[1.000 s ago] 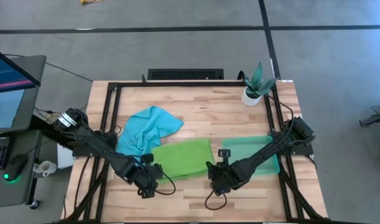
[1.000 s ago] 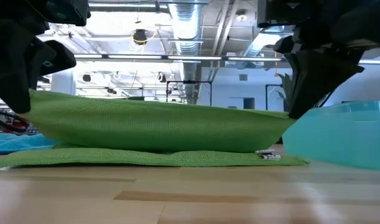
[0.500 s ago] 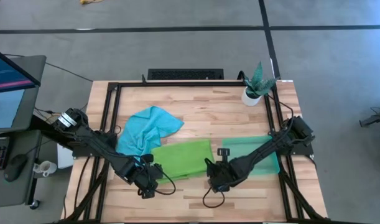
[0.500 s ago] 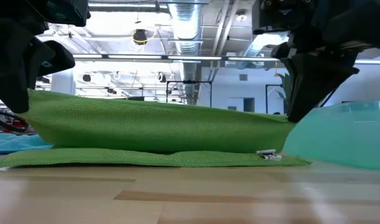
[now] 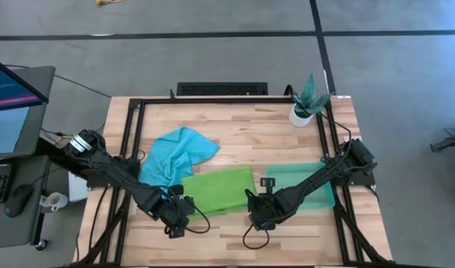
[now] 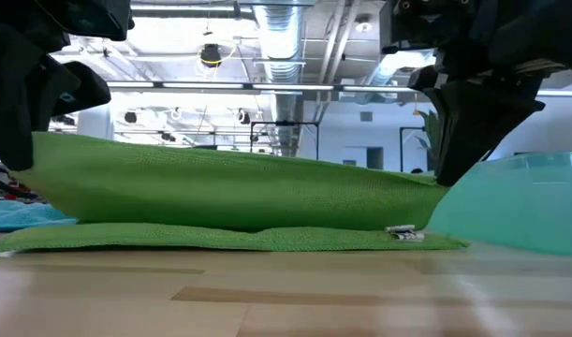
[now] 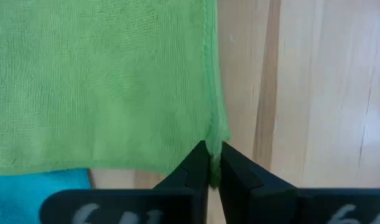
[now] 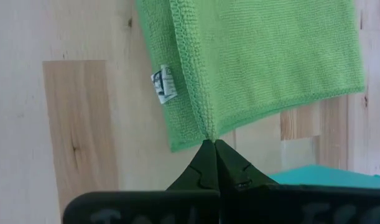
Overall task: Roll microfiber towels into tight, uniform cylinder then place into a basket
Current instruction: Fold the green towel
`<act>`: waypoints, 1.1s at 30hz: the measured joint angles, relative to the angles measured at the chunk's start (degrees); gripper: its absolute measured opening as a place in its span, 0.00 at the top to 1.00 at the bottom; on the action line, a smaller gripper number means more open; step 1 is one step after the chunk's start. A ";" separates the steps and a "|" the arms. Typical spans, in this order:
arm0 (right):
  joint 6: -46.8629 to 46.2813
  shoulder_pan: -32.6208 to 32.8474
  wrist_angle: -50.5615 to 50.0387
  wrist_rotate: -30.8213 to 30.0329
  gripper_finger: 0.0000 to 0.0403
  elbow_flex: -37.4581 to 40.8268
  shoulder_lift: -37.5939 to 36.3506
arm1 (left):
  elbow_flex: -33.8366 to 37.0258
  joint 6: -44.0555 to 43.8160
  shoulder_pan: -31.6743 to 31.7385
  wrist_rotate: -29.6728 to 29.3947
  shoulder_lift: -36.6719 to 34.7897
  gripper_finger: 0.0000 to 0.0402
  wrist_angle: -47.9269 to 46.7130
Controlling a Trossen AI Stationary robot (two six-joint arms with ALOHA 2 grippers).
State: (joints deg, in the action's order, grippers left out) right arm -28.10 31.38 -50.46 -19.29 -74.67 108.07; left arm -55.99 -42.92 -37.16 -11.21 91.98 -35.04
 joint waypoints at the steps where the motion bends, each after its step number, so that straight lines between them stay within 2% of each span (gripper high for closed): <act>1: -0.09 0.00 0.00 0.00 1.00 0.00 0.00 | 0.00 0.00 0.00 0.02 0.00 0.93 -0.04; 9: -0.28 0.02 0.04 0.00 1.00 0.00 0.00 | 0.00 0.23 0.00 0.03 0.00 0.82 -0.03; 16: -0.33 0.01 0.12 0.77 0.97 0.00 0.00 | 0.00 2.63 0.13 -0.71 0.00 0.82 0.02; 20: -0.36 0.02 0.20 1.49 0.90 0.00 0.00 | 0.00 3.17 1.04 -1.43 0.00 0.82 0.04; 27: -2.34 -0.09 -0.01 2.17 0.69 -0.20 0.01 | 0.00 8.73 3.93 -3.48 -0.02 0.82 0.05; 33: -3.34 -0.37 -0.85 2.69 0.57 -5.60 0.02 | -1.66 13.91 4.48 -5.18 -0.04 0.82 0.41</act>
State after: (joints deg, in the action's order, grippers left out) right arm -31.44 31.00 -51.30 -16.60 -80.27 108.09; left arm -57.64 -29.00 -32.68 -16.38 91.94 -34.63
